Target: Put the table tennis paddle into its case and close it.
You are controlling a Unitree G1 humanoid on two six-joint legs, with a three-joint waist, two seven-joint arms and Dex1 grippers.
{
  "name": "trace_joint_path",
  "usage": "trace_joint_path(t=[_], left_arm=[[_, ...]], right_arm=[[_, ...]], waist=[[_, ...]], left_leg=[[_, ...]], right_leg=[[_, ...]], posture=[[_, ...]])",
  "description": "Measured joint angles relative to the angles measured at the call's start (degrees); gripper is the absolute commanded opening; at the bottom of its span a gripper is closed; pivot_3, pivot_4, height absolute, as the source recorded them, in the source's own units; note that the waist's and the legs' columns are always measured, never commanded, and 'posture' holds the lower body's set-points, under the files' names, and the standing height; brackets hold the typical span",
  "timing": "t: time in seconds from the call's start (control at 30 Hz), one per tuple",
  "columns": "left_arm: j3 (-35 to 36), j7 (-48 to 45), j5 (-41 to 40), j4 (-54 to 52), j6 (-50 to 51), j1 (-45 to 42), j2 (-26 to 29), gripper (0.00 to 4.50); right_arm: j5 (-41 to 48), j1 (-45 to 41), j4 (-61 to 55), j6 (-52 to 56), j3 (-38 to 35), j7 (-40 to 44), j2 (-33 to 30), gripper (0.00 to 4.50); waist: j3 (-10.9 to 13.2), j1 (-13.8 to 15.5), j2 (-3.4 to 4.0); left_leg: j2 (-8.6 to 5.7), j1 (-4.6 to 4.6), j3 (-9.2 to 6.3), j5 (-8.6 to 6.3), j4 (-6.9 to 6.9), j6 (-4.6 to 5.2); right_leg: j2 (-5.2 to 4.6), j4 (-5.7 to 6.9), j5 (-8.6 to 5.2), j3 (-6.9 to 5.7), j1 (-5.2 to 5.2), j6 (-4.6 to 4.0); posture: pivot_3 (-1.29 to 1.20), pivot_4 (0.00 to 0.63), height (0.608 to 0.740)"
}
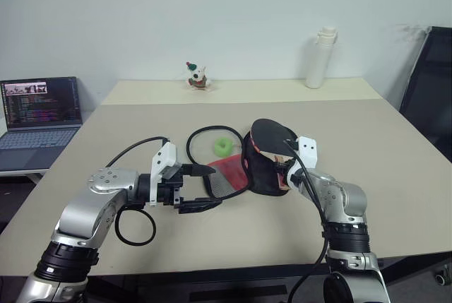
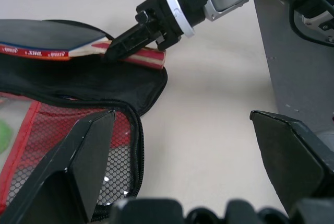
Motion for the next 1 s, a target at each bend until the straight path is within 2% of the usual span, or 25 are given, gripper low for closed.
trace_joint_path(t=[0.43,0.47,0.53,0.73,1.0], left_arm=[[0.0,-0.1,0.0,0.0,0.0,0.0,0.1,4.50],[0.0,-0.1,0.0,0.0,0.0,0.1,0.1,4.50],[0.0,-0.1,0.1,0.0,0.0,0.2,0.1,4.50],[0.0,-0.1,0.1,0.0,0.0,0.7,0.2,4.50],[0.0,0.0,0.1,0.0,0.0,1.0,0.2,4.50]], right_arm=[[-0.5,-1.5,3.8,-3.6,-0.1,-2.6,1.7,1.06],[-0.6,-1.5,4.0,-3.9,-0.1,-2.8,1.8,1.77],[-0.9,-1.6,4.2,-4.3,-0.1,-3.1,1.8,2.28],[-1.7,-1.6,4.1,-5.1,0.4,-3.7,1.6,4.42],[-1.6,0.4,0.1,-5.5,1.9,-1.2,0.5,4.47]], waist=[[0.0,0.0,0.00],[0.0,0.0,0.00],[0.0,0.0,0.00],[0.0,0.0,0.00],[0.0,0.0,0.00]], left_leg=[[0.00,0.00,-0.01,0.00,0.00,0.00],[0.00,0.00,-0.01,0.00,0.00,0.00],[0.00,0.00,-0.01,0.00,0.00,0.00],[0.01,0.00,-0.02,0.00,0.00,0.00],[0.02,0.00,-0.02,0.00,-0.01,0.00]], right_leg=[[-0.01,0.00,-0.03,0.00,0.00,0.04],[-0.01,-0.01,-0.03,0.00,0.01,0.05],[-0.02,-0.01,-0.03,0.00,0.01,0.05],[-0.02,0.00,-0.03,-0.01,0.01,0.05],[-0.02,-0.02,-0.03,-0.01,0.01,0.06]], posture=[[0.00,0.150,0.740],[0.00,0.150,0.740],[0.00,0.150,0.740],[0.00,0.150,0.740],[0.00,0.150,0.740]])
